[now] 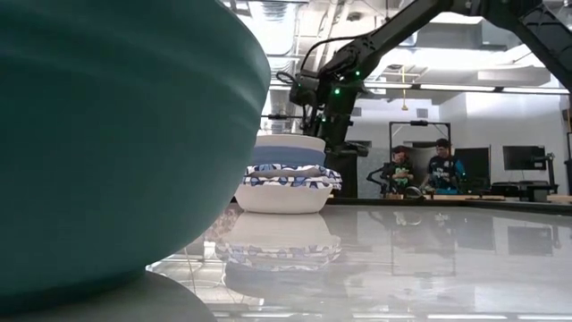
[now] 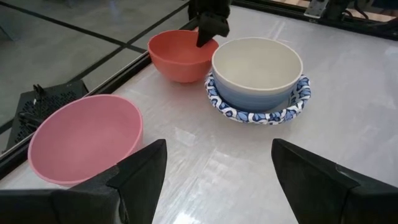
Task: Nest bowls inside each other
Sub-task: Stack the orange bowl on top of the white bowl
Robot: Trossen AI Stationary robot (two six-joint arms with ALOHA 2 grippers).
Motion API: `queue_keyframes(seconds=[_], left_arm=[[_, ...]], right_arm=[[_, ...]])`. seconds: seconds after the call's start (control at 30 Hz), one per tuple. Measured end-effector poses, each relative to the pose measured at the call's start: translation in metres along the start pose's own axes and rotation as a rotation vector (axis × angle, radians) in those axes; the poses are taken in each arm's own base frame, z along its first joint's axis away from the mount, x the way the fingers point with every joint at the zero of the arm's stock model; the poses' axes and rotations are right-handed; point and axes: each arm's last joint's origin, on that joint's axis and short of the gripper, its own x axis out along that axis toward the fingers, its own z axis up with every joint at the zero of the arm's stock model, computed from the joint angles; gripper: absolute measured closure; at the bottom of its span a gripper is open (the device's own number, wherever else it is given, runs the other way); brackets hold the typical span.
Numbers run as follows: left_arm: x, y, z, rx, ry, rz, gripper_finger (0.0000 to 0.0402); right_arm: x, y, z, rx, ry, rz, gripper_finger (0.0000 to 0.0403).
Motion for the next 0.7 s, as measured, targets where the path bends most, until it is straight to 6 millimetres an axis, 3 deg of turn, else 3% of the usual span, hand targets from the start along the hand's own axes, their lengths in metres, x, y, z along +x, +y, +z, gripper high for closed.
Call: queue_keyframes(seconds=[0.27,0.5,0.7], left_arm=[[0.0,0.0,0.0,0.0,0.0,0.0,0.0123],[0.0,0.0,0.0,0.001,0.0,0.0,0.0123],[0.0,0.0,0.0,0.001,0.0,0.0,0.0123]], right_arm=[[0.001,0.002,0.002,-0.007,-0.013,0.016,0.0388],[0.0,-0.001,0.006,0.06,0.011,0.039,0.0391],[-0.012,0.001,0.022,0.096,-0.035,0.06,0.0395]])
